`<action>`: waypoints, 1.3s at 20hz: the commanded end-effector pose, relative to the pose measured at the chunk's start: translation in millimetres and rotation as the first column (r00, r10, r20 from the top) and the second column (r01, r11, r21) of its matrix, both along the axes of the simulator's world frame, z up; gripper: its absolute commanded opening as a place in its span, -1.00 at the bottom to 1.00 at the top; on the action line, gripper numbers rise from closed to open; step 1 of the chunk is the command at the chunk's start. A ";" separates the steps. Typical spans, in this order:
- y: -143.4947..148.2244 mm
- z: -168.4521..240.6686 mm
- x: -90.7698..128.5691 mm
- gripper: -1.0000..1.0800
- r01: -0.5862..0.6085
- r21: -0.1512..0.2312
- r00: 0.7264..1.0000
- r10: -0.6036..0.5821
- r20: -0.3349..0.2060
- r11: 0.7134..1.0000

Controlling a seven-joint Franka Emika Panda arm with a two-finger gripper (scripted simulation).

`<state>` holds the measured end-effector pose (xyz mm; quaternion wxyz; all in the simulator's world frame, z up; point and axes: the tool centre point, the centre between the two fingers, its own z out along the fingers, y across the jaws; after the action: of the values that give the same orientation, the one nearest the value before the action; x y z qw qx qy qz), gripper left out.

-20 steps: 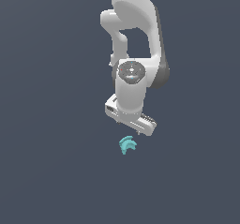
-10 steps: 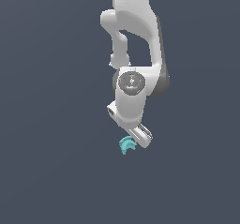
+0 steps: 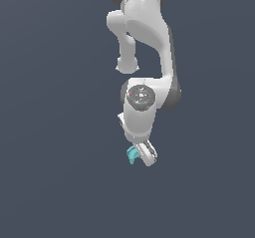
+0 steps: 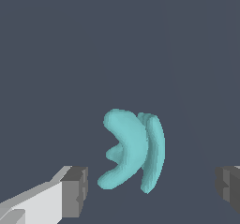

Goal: Pick up the object and move it to a goal position.

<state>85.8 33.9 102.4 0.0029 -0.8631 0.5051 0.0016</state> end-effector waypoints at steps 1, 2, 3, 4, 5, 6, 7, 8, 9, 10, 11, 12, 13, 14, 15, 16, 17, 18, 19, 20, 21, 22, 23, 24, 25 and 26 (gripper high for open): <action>0.0 -2.7 2.6 0.92 0.042 -0.002 0.999 -0.042 0.000 0.999; 0.1 -3.5 3.3 0.92 0.055 -0.003 0.998 -0.055 0.000 0.998; 0.1 -4.3 4.0 0.92 0.067 -0.004 0.998 -0.067 0.000 0.998; 0.2 -5.0 4.6 0.92 0.077 -0.005 0.997 -0.077 0.000 0.997; 0.2 -5.6 5.1 0.92 0.086 -0.005 0.996 -0.086 0.000 0.996; 0.2 -6.1 5.5 0.92 0.094 -0.006 0.996 -0.094 0.000 0.996; 0.3 -6.5 5.9 0.92 0.100 -0.006 0.995 -0.100 0.000 0.995; 0.3 -6.9 6.2 0.92 0.104 -0.006 0.995 -0.104 0.000 0.995; 0.3 -7.1 6.3 0.92 0.108 -0.007 0.994 -0.108 0.000 0.994; 0.3 -7.2 6.5 0.92 0.110 -0.007 0.994 -0.110 0.000 0.994; 0.3 -7.3 6.5 0.92 0.110 -0.007 0.994 -0.110 0.000 0.994; 0.4 -7.1 6.2 0.92 0.106 -0.006 0.994 -0.106 0.000 0.994; 0.4 -7.6 6.2 0.92 0.106 -0.006 0.994 -0.106 0.000 0.994; 0.5 -8.9 6.2 0.92 0.106 -0.006 0.994 -0.106 0.000 0.994; 0.6 -11.0 6.1 0.92 0.106 -0.006 0.994 -0.106 0.000 0.994; 0.3 -14.0 6.1 0.92 0.107 -0.006 0.994 -0.107 0.000 0.994; 0.6 -17.9 6.0 0.92 0.107 -0.006 0.994 -0.107 0.000 0.994; 0.4 -22.6 5.9 0.92 0.107 -0.006 0.994 -0.107 0.000 0.994; 0.3 -28.1 5.7 0.92 0.108 -0.006 0.994 -0.108 0.000 0.994; 0.2 -34.3 5.5 0.92 0.109 -0.006 0.994 -0.109 0.000 0.994; 0.1 -40.6 5.3 0.92 0.109 -0.006 0.994 -0.109 0.000 0.994; 0.1 -45.9 5.1 0.92 0.110 -0.006 0.994 -0.110 0.000 0.994; 0.0 -50.3 5.0 0.92 0.110 -0.006 0.994 -0.110 0.000 0.994; 0.3 -53.8 4.9 0.92 0.110 -0.006 0.994 -0.110 0.000 0.994; -0.1 -56.3 5.0 0.92 0.111 -0.007 0.994 -0.111 0.000 0.994; 0.0 -57.9 5.2 0.92 0.111 -0.007 0.994 -0.111 0.000 0.994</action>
<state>90.4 33.9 48.0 -0.0006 -0.8338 0.5521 0.0008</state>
